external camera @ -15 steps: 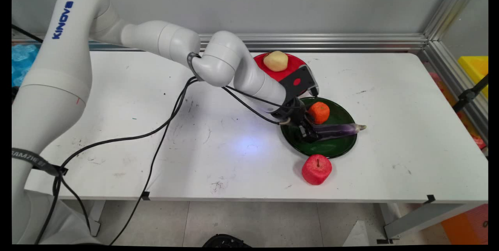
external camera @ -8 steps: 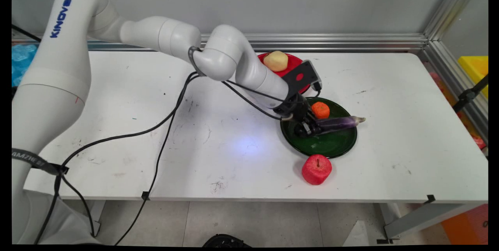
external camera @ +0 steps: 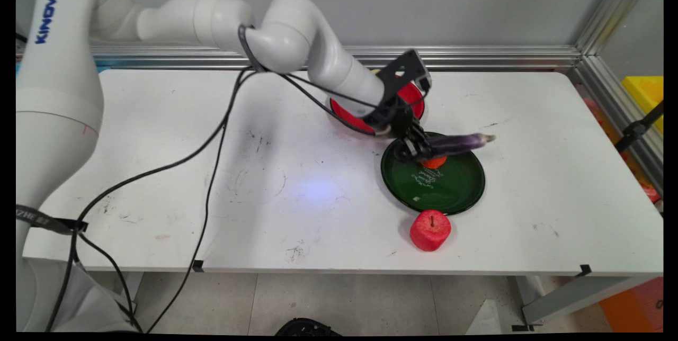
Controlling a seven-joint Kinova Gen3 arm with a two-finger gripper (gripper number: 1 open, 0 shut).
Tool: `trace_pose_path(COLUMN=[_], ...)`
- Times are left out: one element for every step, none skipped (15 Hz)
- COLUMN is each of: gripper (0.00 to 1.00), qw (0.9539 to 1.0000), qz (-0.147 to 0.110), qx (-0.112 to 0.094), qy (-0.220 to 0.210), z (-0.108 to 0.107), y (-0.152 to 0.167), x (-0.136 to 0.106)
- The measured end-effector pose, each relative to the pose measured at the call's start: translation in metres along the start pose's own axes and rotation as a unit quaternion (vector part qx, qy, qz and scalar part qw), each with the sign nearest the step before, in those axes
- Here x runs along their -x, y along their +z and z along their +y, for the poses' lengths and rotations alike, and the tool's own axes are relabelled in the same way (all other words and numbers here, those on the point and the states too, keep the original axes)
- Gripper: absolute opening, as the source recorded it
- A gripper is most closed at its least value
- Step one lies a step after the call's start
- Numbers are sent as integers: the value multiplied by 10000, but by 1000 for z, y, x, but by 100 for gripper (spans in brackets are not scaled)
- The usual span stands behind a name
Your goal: Place the picked object on the red plate
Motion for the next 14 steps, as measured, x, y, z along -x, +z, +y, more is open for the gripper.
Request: trace_pose_path(gripper=[0, 0, 0, 0, 0, 0, 0, 0, 0, 0, 0, 0, 0, 0], qw=[10000, 9999, 9998, 9997, 9994, 9992, 9988, 9984, 9981, 9978, 9974, 9970, 9965, 9962], qz=[-6, -19, -32, -52, -70, -84, -100, -113, -122, -128, -138, -146, -153, -161], qx=[-40, -95, -144, -206, -276, -332, -397, -459, -509, -546, -594, -647, -696, -732], qy=[30, 69, 107, 151, 189, 222, 257, 297, 327, 343, 372, 404, 426, 446], z=[-6, -14, -21, -30, -39, -46, -55, -64, -71, -76, -83, -91, -99, -104], y=[-7, -14, -20, -26, -31, -35, -38, -40, -41, -42, -42, -42, -41, -39], x=[-1, -1, -1, 0, 2, 4, 7, 10, 12, 15, 18, 22, 26, 29])
